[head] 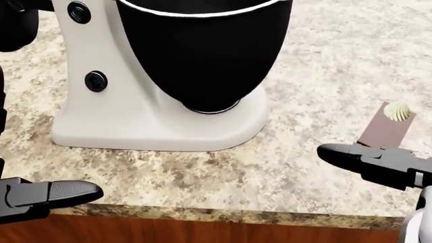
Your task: Place the cake in the stand mixer bowl.
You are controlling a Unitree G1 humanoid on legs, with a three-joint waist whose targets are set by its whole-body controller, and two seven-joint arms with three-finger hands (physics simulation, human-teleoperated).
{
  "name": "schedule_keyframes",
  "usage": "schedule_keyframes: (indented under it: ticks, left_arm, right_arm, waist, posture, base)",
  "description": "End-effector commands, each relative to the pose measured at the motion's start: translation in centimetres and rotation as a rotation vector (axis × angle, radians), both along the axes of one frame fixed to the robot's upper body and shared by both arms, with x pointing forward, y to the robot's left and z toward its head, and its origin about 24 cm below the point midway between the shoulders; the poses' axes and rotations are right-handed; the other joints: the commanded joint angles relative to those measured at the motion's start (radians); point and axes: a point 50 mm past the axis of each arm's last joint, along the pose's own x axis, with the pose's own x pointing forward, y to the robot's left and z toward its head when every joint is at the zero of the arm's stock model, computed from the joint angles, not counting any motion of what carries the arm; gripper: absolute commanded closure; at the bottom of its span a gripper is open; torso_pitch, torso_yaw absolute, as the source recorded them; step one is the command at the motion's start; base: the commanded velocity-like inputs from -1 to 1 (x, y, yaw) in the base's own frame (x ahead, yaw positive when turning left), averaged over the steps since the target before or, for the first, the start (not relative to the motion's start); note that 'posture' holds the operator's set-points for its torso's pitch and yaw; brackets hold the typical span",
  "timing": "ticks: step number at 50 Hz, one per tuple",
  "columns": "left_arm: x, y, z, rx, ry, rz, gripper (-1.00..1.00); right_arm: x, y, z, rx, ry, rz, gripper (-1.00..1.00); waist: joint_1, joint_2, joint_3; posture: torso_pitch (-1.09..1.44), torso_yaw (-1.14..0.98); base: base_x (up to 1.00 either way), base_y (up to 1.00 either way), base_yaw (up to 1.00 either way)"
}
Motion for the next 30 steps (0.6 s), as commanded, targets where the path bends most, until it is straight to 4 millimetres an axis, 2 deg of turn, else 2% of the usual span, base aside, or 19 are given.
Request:
schedule_keyframes:
  ticks: [1,8,16,19,30]
  left_arm:
    - [-0.4,-0.1,0.9,0.011,-0.064,0.0,-1.0]
    - [-0.4,-0.1,1.0,0.007,-0.065,0.001,-1.0]
    - [-0.3,-0.1,1.1,0.007,-0.066,0.001,-1.0]
    - [-0.3,-0.1,1.1,0.008,-0.066,0.0,-1.0]
    - [-0.3,-0.1,1.2,0.007,-0.067,-0.003,-1.0]
  right_arm:
    - [0.4,0.5,1.1,-0.008,-0.105,0.057,-1.0]
    - [2.3,0.1,-0.2,0.047,-0.105,0.073,-1.0]
    - [2.8,-0.2,-2.1,0.072,-0.068,0.026,-1.0]
    - [3.4,-0.1,-3.4,0.095,-0.047,0.024,-1.0]
    - [2.4,-0.9,-5.3,0.129,-0.04,-0.031,-1.0]
  waist:
    - [0.0,-0.002,-0.014]
    - [0.001,-0.003,-0.017]
    - [0.006,-0.011,-0.021]
    - [0.007,-0.013,-0.022]
    - [0.012,-0.019,-0.027]
  posture:
    - [0.0,0.0]
    - [0.0,0.0]
    - [0.0,0.0]
    - [0.0,0.0]
    - [0.0,0.0]
  base:
    - [0.0,0.0,0.0]
    - [0.0,0.0,0.0]
    - [0.0,0.0,0.0]
    - [0.0,0.0,0.0]
    - [0.0,0.0,0.0]
